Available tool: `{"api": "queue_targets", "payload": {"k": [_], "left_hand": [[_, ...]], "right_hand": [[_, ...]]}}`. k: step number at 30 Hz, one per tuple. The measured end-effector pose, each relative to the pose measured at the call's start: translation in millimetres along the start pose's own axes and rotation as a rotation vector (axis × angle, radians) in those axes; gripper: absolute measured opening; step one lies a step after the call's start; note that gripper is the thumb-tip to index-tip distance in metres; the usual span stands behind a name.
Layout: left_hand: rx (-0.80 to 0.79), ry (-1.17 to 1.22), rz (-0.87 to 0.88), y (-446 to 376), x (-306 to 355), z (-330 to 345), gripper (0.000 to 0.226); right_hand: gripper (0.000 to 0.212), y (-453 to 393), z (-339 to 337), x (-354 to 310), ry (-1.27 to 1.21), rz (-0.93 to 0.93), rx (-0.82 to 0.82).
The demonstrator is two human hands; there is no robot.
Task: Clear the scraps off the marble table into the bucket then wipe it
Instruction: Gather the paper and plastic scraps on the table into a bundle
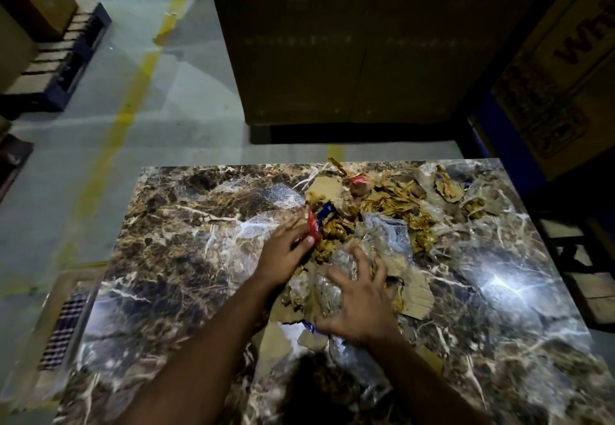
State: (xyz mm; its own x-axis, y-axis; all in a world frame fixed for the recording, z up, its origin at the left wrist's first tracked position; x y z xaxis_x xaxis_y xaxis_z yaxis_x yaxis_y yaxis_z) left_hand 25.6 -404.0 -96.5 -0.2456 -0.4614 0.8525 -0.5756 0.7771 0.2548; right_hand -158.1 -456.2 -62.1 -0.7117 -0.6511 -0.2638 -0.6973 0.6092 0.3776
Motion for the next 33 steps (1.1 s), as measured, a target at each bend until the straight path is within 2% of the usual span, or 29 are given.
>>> {"api": "queue_targets", "payload": {"k": [3,6,9,11,15,21,24,29,33], "left_hand": [[-0.018,0.141,-0.028,14,-2,6,0.042],[-0.023,0.381,-0.033,31,6,11,0.04],[-0.002,0.572,-0.025,50,13,21,0.042],[0.019,0.618,0.013,62,14,29,0.045],[0.062,0.552,0.052,81,18,39,0.048],[0.137,0.375,0.119,101,29,45,0.044],[0.232,0.218,0.154,113,25,40,0.045],[0.356,0.262,0.127,119,11,41,0.031],[0.332,0.138,0.059,112,7,32,0.031]], "right_hand": [[0.092,3,-3,-1,-0.021,0.008,-0.003],[0.096,4,-4,-2,0.005,0.015,-0.018],[0.108,6,-7,-3,0.004,0.03,-0.02],[0.12,7,-8,-2,-0.001,0.037,-0.005],[0.135,10,-10,-1,-0.03,0.037,0.025],[0.142,12,-16,-2,0.008,-0.001,0.034],[0.133,12,-16,-4,0.017,-0.013,0.039],[0.11,7,-9,-4,0.055,-0.009,0.034],[0.1,5,-5,-5,0.109,-0.008,-0.02]]}}
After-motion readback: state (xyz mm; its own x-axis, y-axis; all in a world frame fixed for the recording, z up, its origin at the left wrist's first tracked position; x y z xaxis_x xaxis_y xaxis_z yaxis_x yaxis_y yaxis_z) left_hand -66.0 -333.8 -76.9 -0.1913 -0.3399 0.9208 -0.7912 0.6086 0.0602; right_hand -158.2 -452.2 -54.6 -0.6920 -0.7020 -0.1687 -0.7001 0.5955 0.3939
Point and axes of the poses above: each hand's wrist, its own y-axis away from the middle knuckle, its own z-axis out of the palm, x = y × z, the point moved 5 cm from there along -y, towards the middle knuckle, and after that the axes turned 5 degrees about y, right-handed, at the moved point
